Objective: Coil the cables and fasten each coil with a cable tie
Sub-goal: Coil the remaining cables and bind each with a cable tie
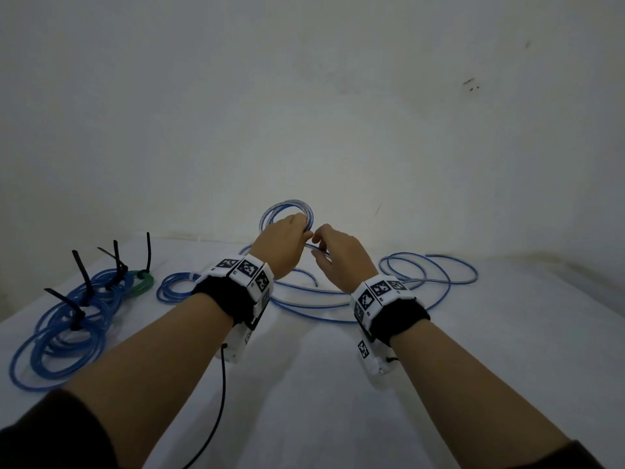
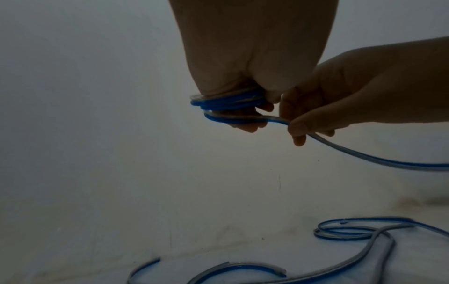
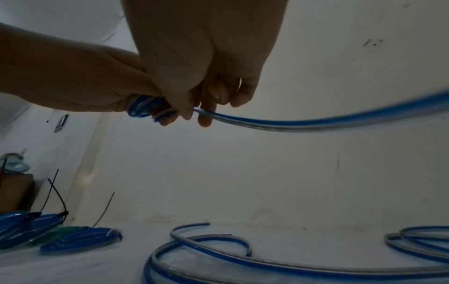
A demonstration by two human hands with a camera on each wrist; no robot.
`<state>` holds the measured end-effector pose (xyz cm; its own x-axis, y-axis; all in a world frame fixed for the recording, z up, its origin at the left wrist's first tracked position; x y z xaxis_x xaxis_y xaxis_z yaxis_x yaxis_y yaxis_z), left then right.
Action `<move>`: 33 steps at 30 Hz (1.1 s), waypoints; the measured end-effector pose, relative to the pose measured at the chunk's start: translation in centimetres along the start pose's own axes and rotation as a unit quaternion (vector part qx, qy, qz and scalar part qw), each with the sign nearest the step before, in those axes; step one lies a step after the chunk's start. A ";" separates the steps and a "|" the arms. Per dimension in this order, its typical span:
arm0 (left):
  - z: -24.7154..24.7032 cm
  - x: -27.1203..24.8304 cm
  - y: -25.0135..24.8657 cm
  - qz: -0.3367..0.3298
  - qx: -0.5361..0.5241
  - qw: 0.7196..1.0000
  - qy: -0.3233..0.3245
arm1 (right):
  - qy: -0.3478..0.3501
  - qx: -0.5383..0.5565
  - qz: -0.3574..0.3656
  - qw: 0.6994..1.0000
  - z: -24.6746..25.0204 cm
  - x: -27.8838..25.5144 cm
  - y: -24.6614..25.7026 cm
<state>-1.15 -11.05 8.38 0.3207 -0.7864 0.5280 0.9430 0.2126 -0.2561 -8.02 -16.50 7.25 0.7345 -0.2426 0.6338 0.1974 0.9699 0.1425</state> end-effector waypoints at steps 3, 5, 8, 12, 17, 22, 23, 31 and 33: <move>-0.4 0.0 0.7 0.026 0.016 0.999 0.015 | -0.064 -0.125 0.031 0.990 1.2 -0.4 0.0; -0.7 -0.1 0.9 0.037 0.011 0.999 0.031 | -0.076 -0.188 0.035 0.979 1.5 -0.7 -0.5; -0.9 -0.2 1.0 0.046 -0.061 0.996 0.047 | -0.087 -0.229 0.019 0.969 2.3 -0.8 -0.9; -0.9 -0.4 1.2 0.093 -0.208 0.972 0.057 | -0.088 -0.127 0.046 0.987 2.3 -1.0 -0.9; -1.4 -0.5 0.6 0.128 -0.351 0.925 0.075 | -0.105 -0.017 0.056 0.993 2.5 -1.3 -1.0; -2.1 -1.1 -0.7 0.153 -0.469 0.860 0.128 | -0.132 -0.014 0.068 0.989 2.9 -1.1 -0.9; -2.0 -1.1 -0.8 0.158 -0.490 0.848 0.126 | -0.129 -0.019 0.057 0.990 2.6 -1.1 -1.5; -0.8 -0.6 -0.2 0.185 -0.647 0.736 0.072 | 0.005 0.093 -0.150 0.984 0.0 -2.5 -6.8; -0.6 -0.5 -0.1 0.179 -0.680 0.708 0.058 | -0.004 0.125 -0.166 0.978 0.0 -2.9 -7.0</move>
<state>-1.47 -11.05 7.66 0.4338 -0.8824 0.1822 -0.1811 -0.2835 -0.9417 -11.56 -22.63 4.40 0.6513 -0.5452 0.5278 0.2581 0.8132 0.5215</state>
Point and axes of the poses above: each hand's wrist, its own x-axis towards the middle knuckle, its own z-axis out of the back of the hand, y = z × x, the point moved 9 cm from there along x, towards the middle knuckle, and after that the axes turned 6 degrees about -x, right-handed, at the moved point
